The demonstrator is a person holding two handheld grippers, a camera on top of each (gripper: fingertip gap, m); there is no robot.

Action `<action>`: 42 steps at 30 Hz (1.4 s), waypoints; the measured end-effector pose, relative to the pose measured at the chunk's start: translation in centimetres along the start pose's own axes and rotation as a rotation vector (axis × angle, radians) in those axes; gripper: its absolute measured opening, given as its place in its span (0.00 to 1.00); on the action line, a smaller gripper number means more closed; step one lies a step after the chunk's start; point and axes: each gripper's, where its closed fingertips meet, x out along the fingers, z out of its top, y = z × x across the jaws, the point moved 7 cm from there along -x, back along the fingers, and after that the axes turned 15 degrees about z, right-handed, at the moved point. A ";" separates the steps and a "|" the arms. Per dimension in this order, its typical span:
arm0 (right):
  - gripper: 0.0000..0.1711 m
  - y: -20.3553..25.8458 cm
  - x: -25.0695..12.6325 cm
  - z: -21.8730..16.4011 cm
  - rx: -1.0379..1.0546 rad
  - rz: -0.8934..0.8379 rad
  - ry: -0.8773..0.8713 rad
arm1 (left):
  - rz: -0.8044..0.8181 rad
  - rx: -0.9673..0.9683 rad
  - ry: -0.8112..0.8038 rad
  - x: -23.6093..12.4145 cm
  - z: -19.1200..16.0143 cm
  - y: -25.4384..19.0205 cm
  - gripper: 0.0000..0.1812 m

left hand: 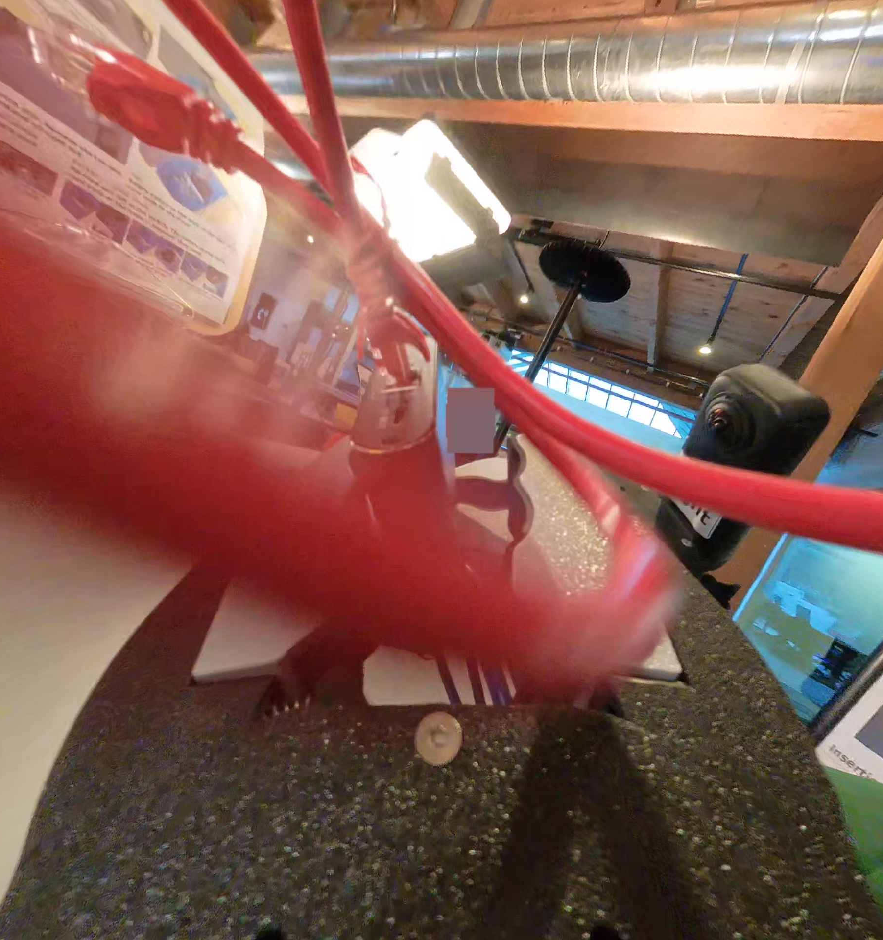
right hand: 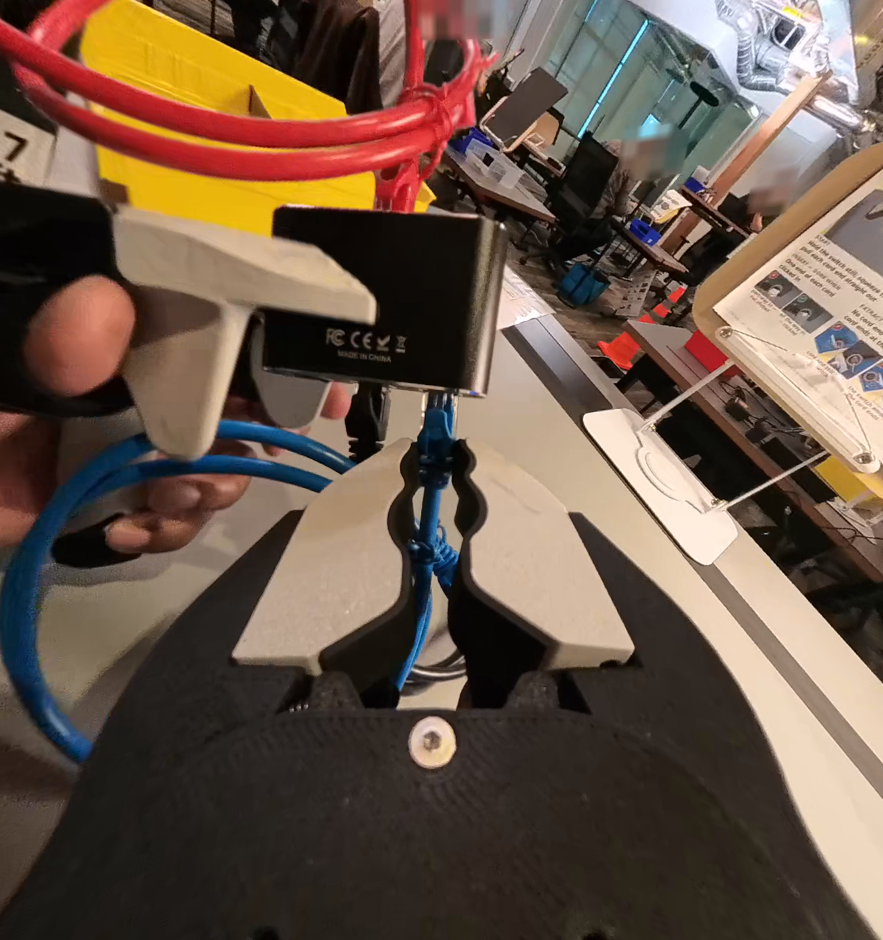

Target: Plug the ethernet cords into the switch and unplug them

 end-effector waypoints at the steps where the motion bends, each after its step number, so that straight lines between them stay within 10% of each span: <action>1: 0.07 0.1 0.0 0.0 0.000 0.008 -0.004 | 0.001 0.013 -0.011 -0.1 0.2 -0.1 0.29; 42: 0.21 1.6 0.7 0.3 -0.115 0.078 0.030 | -0.026 0.080 0.052 -1.1 1.7 1.7 0.16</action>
